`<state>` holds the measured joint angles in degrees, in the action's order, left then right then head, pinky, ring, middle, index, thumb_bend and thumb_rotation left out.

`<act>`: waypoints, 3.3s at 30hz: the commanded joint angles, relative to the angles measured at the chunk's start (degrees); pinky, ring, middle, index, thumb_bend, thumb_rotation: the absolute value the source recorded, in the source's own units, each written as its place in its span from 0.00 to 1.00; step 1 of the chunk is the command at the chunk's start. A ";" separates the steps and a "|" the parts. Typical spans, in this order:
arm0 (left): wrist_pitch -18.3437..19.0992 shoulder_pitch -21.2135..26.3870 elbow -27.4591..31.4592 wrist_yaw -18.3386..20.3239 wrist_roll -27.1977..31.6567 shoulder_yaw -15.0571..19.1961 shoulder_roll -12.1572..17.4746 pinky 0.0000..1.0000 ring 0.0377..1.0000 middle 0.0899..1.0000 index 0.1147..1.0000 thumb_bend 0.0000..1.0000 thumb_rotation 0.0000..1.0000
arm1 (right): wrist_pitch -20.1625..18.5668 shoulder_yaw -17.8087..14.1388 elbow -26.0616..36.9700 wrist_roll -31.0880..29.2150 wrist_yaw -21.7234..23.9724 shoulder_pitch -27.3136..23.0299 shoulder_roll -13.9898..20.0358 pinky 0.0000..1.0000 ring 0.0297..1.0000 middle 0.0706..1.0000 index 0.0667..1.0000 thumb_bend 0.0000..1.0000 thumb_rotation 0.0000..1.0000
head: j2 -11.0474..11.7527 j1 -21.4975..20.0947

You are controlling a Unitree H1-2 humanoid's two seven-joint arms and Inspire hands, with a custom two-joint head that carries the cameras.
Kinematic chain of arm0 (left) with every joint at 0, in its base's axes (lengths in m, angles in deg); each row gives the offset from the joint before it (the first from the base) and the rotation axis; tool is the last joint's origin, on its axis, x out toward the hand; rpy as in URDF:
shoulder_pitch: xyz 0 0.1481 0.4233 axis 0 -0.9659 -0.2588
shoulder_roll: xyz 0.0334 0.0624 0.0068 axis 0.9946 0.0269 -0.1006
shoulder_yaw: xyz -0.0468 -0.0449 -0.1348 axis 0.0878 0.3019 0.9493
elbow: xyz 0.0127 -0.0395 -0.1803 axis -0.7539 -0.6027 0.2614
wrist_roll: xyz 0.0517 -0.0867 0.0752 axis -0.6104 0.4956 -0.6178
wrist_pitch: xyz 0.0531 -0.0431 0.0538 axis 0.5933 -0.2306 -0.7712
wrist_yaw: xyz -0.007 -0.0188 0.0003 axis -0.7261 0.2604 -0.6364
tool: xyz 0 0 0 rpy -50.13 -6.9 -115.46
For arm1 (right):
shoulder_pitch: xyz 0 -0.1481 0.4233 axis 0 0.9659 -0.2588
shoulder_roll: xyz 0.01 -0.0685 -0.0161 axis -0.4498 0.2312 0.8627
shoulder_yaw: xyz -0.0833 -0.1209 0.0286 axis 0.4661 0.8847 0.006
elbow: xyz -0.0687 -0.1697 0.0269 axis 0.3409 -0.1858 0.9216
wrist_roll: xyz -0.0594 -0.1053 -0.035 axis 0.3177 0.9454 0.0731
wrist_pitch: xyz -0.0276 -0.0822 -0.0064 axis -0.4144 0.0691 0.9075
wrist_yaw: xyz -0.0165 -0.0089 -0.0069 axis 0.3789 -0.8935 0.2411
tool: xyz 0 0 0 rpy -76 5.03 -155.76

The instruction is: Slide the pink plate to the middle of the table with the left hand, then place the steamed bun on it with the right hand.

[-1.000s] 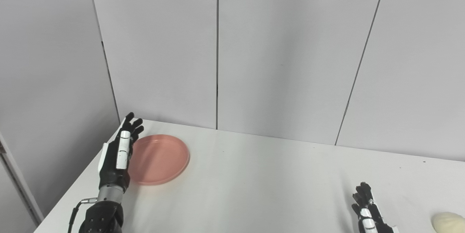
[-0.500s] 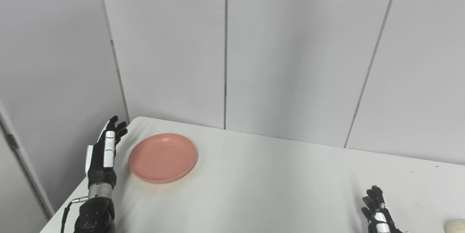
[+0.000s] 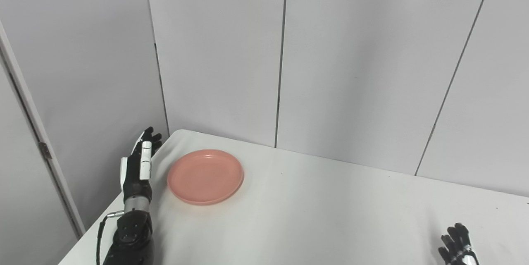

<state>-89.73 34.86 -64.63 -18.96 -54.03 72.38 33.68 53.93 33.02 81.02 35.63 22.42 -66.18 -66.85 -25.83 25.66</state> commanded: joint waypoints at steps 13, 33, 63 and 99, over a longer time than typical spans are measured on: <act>3.39 3.42 -0.67 -0.92 -1.77 -3.54 1.65 1.00 0.87 0.84 0.84 0.83 1.00 | -1.02 -0.75 0.08 -0.64 1.42 4.02 2.95 1.00 1.00 1.00 1.00 0.56 1.00 | -3.58 1.99; 9.39 3.83 -2.86 2.27 -0.03 -6.40 0.85 1.00 0.89 0.85 0.85 0.83 1.00 | -2.78 -2.82 0.93 -2.75 1.15 4.23 2.87 1.00 1.00 1.00 1.00 0.49 0.98 | -4.75 2.99; 18.33 3.76 2.88 16.40 10.54 -10.31 -6.96 0.84 0.86 0.85 0.84 0.84 1.00 | -0.69 -1.64 -2.25 -0.90 2.36 2.36 1.86 1.00 1.00 1.00 1.00 0.49 1.00 | -4.12 -0.37; 23.71 -10.46 25.28 18.52 6.86 -16.63 -14.56 0.87 0.88 0.87 0.88 0.73 0.98 | -8.51 4.12 8.40 11.59 -4.36 2.00 -4.83 0.98 0.97 0.97 1.00 0.59 0.78 | -12.04 -32.44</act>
<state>-66.74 24.61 -40.60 -1.06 -48.23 56.15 19.28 45.89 36.83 87.01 46.49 18.47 -63.64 -71.30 -37.88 -6.84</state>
